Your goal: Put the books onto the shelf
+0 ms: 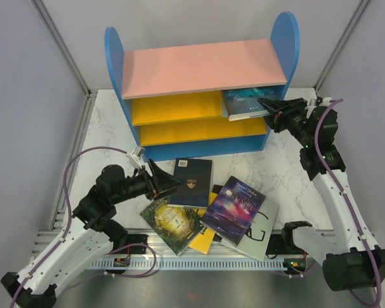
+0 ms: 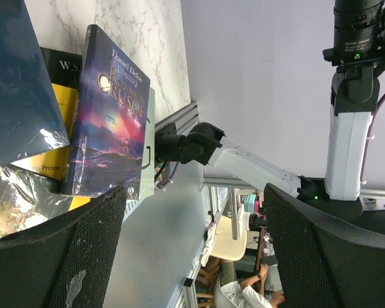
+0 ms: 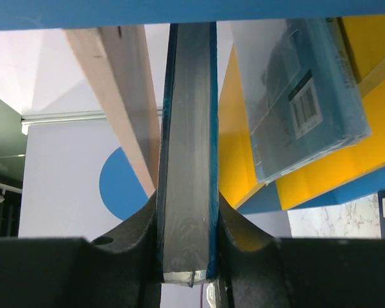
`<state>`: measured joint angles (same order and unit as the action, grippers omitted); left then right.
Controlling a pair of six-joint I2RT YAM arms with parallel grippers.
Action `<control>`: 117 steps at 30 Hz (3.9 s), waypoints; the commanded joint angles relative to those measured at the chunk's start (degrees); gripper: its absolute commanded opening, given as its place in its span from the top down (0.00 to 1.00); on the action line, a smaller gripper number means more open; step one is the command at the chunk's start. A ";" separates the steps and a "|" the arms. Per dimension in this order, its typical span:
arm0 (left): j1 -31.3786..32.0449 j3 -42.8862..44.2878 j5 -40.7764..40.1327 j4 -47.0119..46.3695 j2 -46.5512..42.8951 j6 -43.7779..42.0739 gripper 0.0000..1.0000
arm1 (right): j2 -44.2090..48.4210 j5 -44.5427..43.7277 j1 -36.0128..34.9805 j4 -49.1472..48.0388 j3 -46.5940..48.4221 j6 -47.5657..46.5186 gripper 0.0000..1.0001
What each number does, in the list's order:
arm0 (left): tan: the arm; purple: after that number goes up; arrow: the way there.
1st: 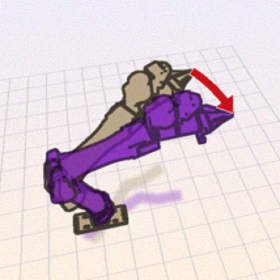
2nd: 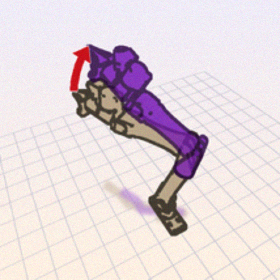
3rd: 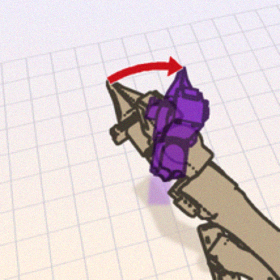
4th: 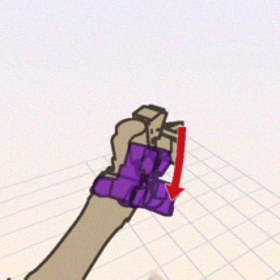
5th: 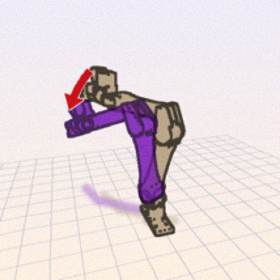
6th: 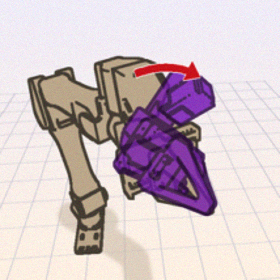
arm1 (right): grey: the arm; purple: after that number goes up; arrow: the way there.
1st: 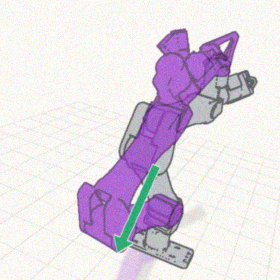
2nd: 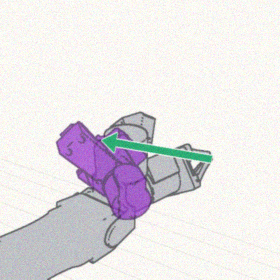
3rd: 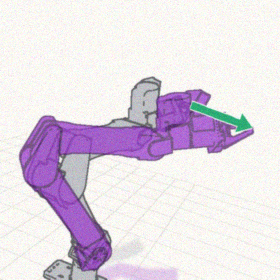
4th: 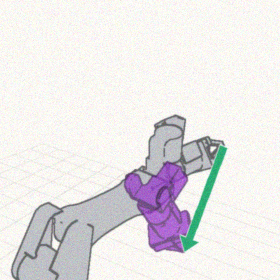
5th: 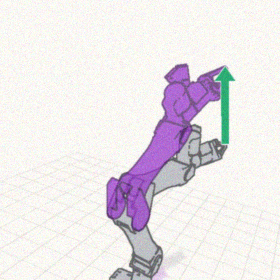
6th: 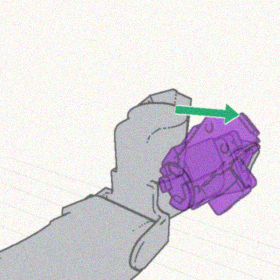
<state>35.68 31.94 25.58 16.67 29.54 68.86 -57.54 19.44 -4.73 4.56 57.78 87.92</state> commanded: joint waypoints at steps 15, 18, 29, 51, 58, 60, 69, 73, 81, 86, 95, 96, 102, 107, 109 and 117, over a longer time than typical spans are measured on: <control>-0.26 2.42 0.43 -2.42 4.91 -4.08 0.12 | -6.27 -5.46 0.16 -5.44 3.13 -0.99 1.00; -0.26 2.07 0.78 -3.65 5.61 -3.82 0.12 | -6.45 -6.87 -0.01 -4.65 2.52 -0.91 1.00; -0.26 0.49 1.92 -7.08 7.20 -2.77 0.13 | -9.25 -14.34 -3.96 -5.88 3.74 -2.13 1.00; -0.26 2.77 1.84 -1.90 6.85 -6.46 0.14 | -3.02 1.21 -3.71 18.72 2.60 -12.15 0.02; -0.26 3.04 1.40 0.65 7.55 -7.78 0.14 | -3.37 4.20 -3.53 22.25 2.43 -14.97 0.02; -0.26 2.86 1.40 0.65 7.55 -7.69 0.13 | -3.11 4.20 -3.53 22.16 2.69 -15.06 0.02; -0.26 2.42 1.40 0.65 7.29 -7.34 0.14 | -5.65 4.38 -3.44 19.44 3.92 -14.18 0.40; -0.26 2.51 1.22 1.17 6.94 -7.34 0.14 | -7.67 4.55 -3.53 18.21 4.80 -14.00 0.60; -0.26 2.68 0.61 2.14 6.49 -7.86 0.14 | -11.19 4.55 -3.44 17.15 6.91 -14.00 0.67; -0.26 2.33 0.43 2.23 7.11 -8.04 0.14 | -12.60 5.17 -3.62 15.31 7.35 -13.21 0.68; -2.01 7.42 -2.46 12.67 13.08 -17.77 0.12 | -10.59 9.73 -5.37 13.37 3.14 -17.16 0.69; -2.54 7.60 -2.47 14.86 13.78 -18.67 0.12 | -9.53 10.09 -6.25 13.37 1.56 -17.60 0.69; -7.02 5.77 -2.99 16.99 17.74 -24.11 0.12 | -2.85 10.09 -11.51 13.20 -12.94 -20.33 0.50; -10.63 5.58 -3.79 16.56 25.02 -30.35 0.12 | -2.58 6.23 -16.62 10.83 -21.38 -20.86 0.38; -11.33 5.94 -4.22 15.07 27.05 -31.76 0.12 | -3.89 4.65 -18.55 8.28 -23.32 -20.60 0.34; -15.37 5.76 -3.27 7.25 38.13 -36.16 0.12 | -16.61 2.71 -21.80 3.01 -21.32 -23.75 0.30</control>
<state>21.87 37.32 22.13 29.34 65.32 37.54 -70.06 24.14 -25.10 11.97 33.85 66.98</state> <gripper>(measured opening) 0.877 0.702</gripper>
